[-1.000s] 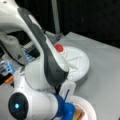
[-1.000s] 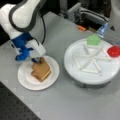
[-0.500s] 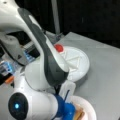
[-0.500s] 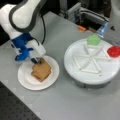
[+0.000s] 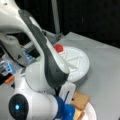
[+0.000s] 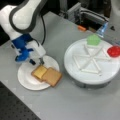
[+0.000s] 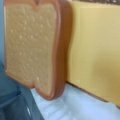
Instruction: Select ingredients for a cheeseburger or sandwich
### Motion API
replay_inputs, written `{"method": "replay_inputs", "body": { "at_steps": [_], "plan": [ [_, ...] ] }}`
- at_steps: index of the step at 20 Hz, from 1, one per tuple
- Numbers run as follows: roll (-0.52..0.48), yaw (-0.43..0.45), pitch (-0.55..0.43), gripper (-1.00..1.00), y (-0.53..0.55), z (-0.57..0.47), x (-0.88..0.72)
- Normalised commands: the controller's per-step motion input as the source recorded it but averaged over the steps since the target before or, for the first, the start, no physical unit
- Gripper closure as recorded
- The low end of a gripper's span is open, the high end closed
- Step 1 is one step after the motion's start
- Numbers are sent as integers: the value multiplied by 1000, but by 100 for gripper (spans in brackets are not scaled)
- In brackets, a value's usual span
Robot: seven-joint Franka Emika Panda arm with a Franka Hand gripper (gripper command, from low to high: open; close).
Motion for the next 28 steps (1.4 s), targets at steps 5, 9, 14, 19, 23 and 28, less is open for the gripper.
{"method": "replay_inputs", "body": {
  "at_steps": [5,9,14,19,23,28],
  "plan": [
    [51,29,-108,-100,-58,12,-35],
    [65,4,-69,-100,9,102,-58],
    [-71,-66,15,-100,87,210,-31],
    [-320,-148,93,-100,206,365,-30],
    [-611,-165,93,-100,372,392,-74],
    [-807,-111,35,-100,502,367,-230]
  ]
}}
